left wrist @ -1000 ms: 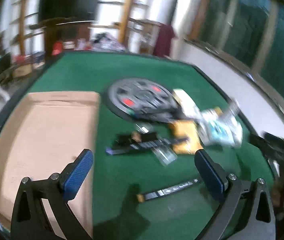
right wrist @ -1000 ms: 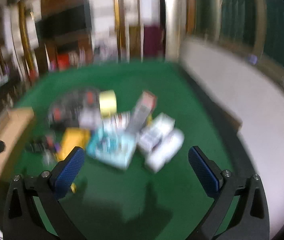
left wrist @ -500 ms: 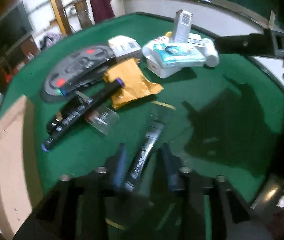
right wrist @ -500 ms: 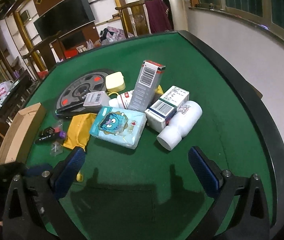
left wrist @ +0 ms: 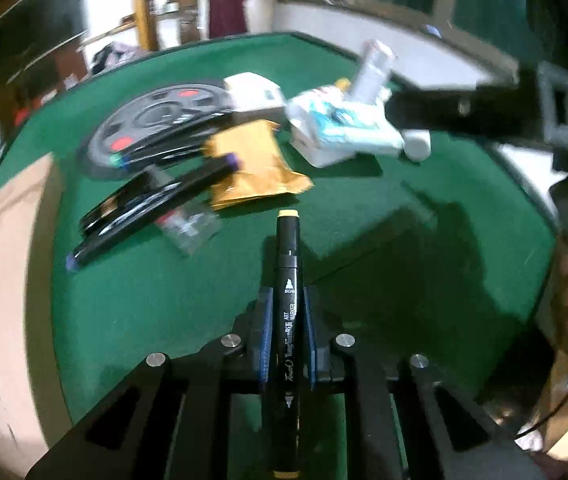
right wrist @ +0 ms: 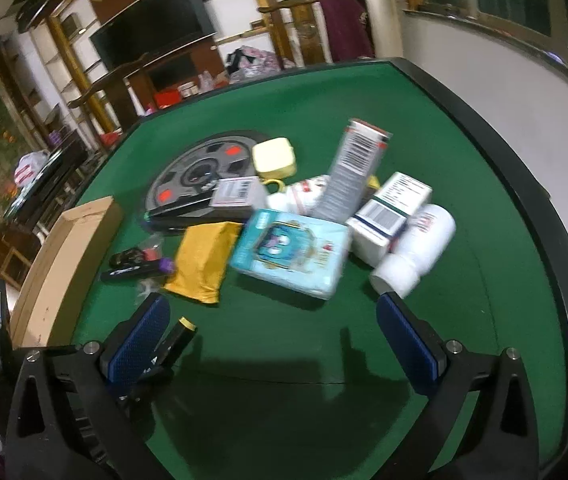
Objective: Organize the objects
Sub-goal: 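Grasp the yellow-capped black marker with the left tool while the right tool reaches for the purple-capped marker, then carry both markers into the cardboard box and open both tools to release them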
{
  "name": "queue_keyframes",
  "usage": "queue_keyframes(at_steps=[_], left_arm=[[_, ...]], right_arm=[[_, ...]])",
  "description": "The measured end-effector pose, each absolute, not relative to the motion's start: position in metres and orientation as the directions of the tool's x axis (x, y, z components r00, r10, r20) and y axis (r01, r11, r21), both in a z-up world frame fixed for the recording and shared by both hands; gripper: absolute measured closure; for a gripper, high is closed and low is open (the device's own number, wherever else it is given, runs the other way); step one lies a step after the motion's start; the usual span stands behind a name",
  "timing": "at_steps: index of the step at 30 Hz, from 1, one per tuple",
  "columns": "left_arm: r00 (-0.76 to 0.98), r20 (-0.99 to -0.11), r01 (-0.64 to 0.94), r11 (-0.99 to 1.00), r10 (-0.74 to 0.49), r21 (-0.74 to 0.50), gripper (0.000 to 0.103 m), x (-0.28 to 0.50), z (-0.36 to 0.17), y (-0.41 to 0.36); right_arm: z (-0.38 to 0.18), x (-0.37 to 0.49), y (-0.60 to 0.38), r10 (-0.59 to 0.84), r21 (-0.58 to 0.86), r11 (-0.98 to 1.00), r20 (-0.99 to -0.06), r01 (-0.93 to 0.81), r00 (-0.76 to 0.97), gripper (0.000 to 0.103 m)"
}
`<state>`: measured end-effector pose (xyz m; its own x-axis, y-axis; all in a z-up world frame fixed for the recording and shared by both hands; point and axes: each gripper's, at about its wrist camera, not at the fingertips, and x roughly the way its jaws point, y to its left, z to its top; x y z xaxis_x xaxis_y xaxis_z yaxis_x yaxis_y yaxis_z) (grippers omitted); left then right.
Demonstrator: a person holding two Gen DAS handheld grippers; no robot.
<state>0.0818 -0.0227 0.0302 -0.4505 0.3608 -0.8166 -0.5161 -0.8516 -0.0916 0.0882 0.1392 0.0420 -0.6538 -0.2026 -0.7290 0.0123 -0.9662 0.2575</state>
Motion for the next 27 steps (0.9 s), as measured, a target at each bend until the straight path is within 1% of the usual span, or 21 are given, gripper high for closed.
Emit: queue_keyframes(at_steps=[2,6,8,12,15,17,18,19,20,21,22,24,27], left_arm=[[-0.467,-0.792,-0.480,-0.865,0.393,-0.146,0.091,0.086,0.040,-0.045],[-0.536,-0.722,-0.407,-0.884,0.436,-0.231,0.091,0.102,0.066,-0.097],[-0.565,-0.691,-0.383,-0.885,0.451,-0.264,0.091,0.110,0.077,-0.121],[-0.614,-0.653,-0.335,-0.895,0.443,-0.293,0.091,0.118,0.089,-0.158],[-0.632,-0.639,-0.304,-0.898,0.439,-0.317,0.091,0.120,0.090,-0.176],[-0.639,-0.631,-0.288,-0.898,0.440,-0.334,0.091,0.120,0.089,-0.186],[-0.644,-0.625,-0.284,-0.896,0.442,-0.341,0.091,0.120,0.089,-0.190],[-0.647,-0.618,-0.283,-0.894,0.446,-0.348,0.091,0.121,0.089,-0.193],[-0.653,-0.609,-0.285,-0.891,0.451,-0.354,0.091,0.120,0.089,-0.196],[-0.659,-0.597,-0.289,-0.887,0.458,-0.361,0.091,0.122,0.090,-0.199],[-0.661,-0.589,-0.295,-0.882,0.465,-0.367,0.091,0.122,0.090,-0.201],[-0.662,-0.573,-0.309,-0.872,0.483,-0.379,0.091,0.122,0.090,-0.203],[-0.659,-0.558,-0.326,-0.860,0.504,-0.392,0.091,0.120,0.088,-0.204]], right_arm=[[0.044,0.083,0.130,-0.230,0.264,-0.964,-0.730,0.045,-0.644,0.000],[0.042,0.056,0.099,-0.345,0.317,-0.936,-0.741,0.153,-0.577,0.000],[0.040,0.043,0.078,-0.360,0.301,-0.933,-0.753,0.199,-0.551,0.000],[0.038,0.025,0.025,-0.372,0.207,-0.914,-0.774,0.350,-0.513,0.000],[0.031,0.016,-0.014,-0.317,0.065,-0.889,-0.803,0.454,-0.505,0.001],[0.025,0.011,-0.028,-0.276,-0.004,-0.871,-0.823,0.492,-0.496,0.011],[0.019,0.009,-0.037,-0.238,-0.052,-0.861,-0.838,0.506,-0.491,0.026],[0.016,0.008,-0.042,-0.214,-0.079,-0.854,-0.847,0.514,-0.486,0.047],[0.013,0.007,-0.046,-0.196,-0.096,-0.848,-0.857,0.522,-0.477,0.058],[0.010,0.006,-0.049,-0.182,-0.106,-0.842,-0.867,0.529,-0.464,0.070],[0.009,0.007,-0.050,-0.179,-0.108,-0.839,-0.871,0.534,-0.458,0.074],[0.007,0.011,-0.055,-0.184,-0.103,-0.825,-0.880,0.555,-0.438,0.076],[0.002,0.014,-0.065,-0.175,-0.120,-0.804,-0.888,0.583,-0.424,0.076]])
